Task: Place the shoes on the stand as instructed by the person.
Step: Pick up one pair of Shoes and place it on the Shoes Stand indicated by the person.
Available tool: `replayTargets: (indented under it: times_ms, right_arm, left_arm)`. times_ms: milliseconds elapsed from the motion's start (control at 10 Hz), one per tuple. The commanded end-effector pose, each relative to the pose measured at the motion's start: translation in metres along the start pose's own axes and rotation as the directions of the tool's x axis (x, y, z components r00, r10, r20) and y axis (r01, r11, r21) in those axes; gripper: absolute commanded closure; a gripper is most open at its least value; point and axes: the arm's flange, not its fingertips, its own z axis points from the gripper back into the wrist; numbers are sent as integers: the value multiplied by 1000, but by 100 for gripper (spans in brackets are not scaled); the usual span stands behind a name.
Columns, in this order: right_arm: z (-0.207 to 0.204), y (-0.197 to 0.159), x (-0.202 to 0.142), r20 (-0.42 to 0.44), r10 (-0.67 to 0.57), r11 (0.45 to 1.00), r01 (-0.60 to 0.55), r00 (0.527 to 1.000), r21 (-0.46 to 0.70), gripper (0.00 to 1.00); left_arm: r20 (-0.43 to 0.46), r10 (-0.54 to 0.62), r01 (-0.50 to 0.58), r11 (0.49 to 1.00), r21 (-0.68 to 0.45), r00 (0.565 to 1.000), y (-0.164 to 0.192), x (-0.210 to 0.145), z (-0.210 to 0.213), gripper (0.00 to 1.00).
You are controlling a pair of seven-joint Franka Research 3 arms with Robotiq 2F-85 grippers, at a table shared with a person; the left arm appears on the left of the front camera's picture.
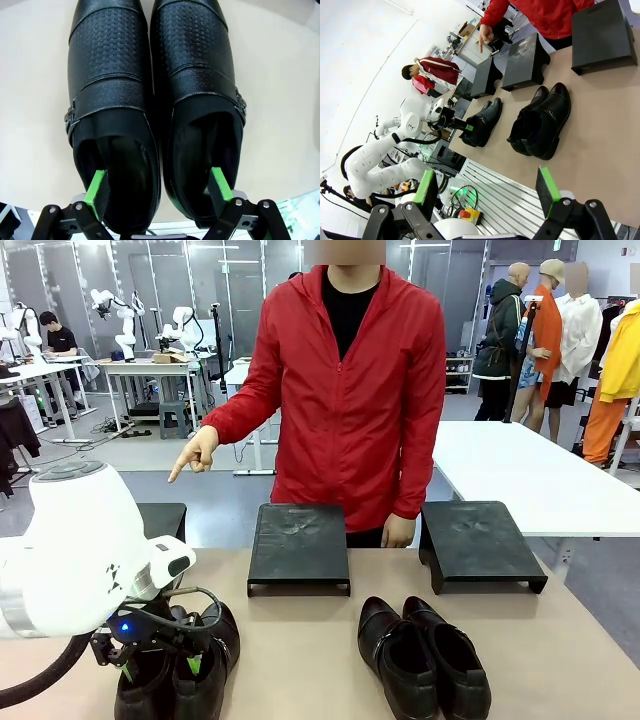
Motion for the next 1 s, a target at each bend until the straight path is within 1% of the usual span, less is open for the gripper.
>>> replayTargets:
  times_ms: [0, 100, 200, 300, 400, 500, 600, 700, 800, 900]
  right_arm:
    - [4, 3, -1, 13, 19, 1000, -19, 1000, 7, 0]
    - [4, 3, -1, 13, 19, 1000, -19, 1000, 7, 0]
    - [4, 3, -1, 13, 19, 1000, -19, 1000, 7, 0]
    - [4, 3, -1, 13, 19, 1000, -19, 1000, 7, 0]
    - [4, 3, -1, 13, 19, 1000, -19, 1000, 7, 0]
    - [4, 3, -1, 13, 19, 1000, -19, 1000, 7, 0]
    - [4, 3, -1, 13, 19, 1000, -19, 1000, 7, 0]
    - [4, 3, -1, 13, 19, 1000, -19, 1000, 7, 0]
    - [4, 3, -1, 13, 19, 1000, -19, 1000, 7, 0]
    - [4, 3, -1, 13, 19, 1000, -19, 1000, 7, 0]
  left_arm:
    - [0, -19, 19, 1000, -5, 1000, -4, 10, -12, 0]
    - [-6, -18, 18, 1000, -11, 1000, -4, 10, -15, 0]
    - [-4, -27, 27, 999, -18, 1000, -4, 10, -15, 44]
    - [3, -30, 30, 999, -21, 1000, -3, 11, -14, 60]
    - [0, -32, 32, 999, -19, 999, -3, 11, -14, 60]
    - [-7, -35, 35, 999, -17, 999, -3, 11, -14, 100]
    - [-11, -36, 36, 999, -13, 999, -3, 11, -15, 76]
    - [-10, -38, 38, 999, -10, 999, -4, 12, -14, 100]
    - [-7, -41, 41, 999, -5, 999, -5, 11, -13, 97]
    - [-6, -42, 42, 999, -4, 999, -6, 11, -12, 100]
